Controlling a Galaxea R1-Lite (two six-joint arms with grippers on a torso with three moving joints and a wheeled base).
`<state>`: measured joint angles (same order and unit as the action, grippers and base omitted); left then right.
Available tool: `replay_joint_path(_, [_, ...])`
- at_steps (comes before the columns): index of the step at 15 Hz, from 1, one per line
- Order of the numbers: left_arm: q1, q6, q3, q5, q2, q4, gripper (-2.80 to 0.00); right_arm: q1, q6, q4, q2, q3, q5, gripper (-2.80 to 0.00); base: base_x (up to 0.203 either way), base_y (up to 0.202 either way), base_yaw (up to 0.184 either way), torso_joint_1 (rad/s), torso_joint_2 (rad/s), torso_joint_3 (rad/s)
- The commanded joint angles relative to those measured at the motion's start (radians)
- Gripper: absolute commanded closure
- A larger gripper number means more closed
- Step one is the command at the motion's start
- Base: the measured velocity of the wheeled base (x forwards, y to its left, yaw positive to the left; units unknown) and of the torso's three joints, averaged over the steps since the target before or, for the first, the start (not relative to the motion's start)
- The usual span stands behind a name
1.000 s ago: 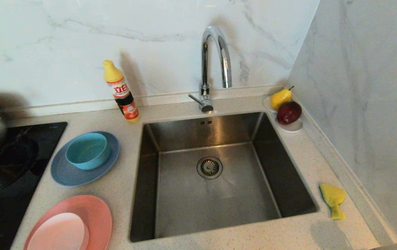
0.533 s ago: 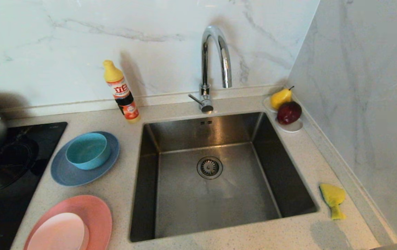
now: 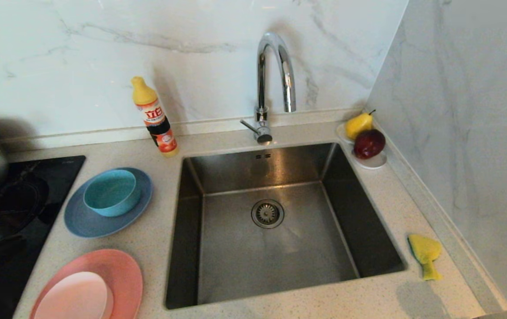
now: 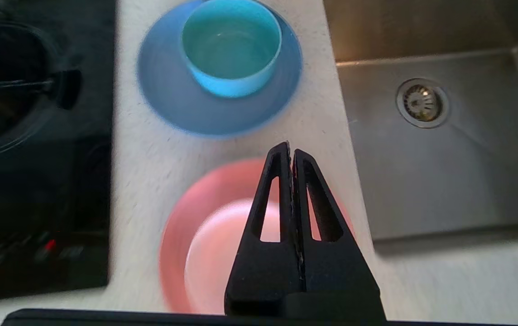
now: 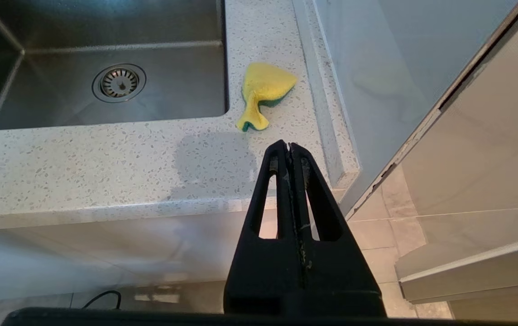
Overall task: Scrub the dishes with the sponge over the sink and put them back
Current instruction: Grab the dish soap
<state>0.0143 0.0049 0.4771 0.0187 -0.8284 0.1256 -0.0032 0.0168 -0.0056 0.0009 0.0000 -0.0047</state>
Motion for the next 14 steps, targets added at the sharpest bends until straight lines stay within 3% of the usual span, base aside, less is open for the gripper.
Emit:
replay_joint_path(1, [-0.001,-0.002,0.007,-0.011,-0.294,0.140,0.00,0.000,0.000,-0.001,0.001,0.000,0.000,0.00,0.000,0.000,0.000,0.000,0.00,0.000])
replay_joint_path(6, [-0.005,0.005,0.001,-0.108,-0.600,0.549,0.00,0.000,0.000,-0.001,0.001,0.000,0.000,0.00,0.000,0.000,0.000,0.000,0.00,0.000])
replay_joint_path(10, [-0.015,0.014,0.004,-0.129,-0.609,0.597,0.00,0.000,0.000,-0.001,0.001,0.000,0.000,0.00,0.000,0.000,0.000,0.000,0.00,0.000])
replay_joint_path(11, [-0.018,0.013,0.002,-0.129,-0.611,0.597,-2.80,0.000,0.000,-0.001,0.001,0.000,0.000,0.00,0.000,0.000,0.000,0.000,0.00,0.000])
replay_joint_path(14, [-0.040,0.000,-0.003,-0.122,-0.618,0.598,-2.80,0.000,0.000,-0.001,0.001,0.000,0.000,0.00,0.000,0.000,0.000,0.000,0.00,0.000])
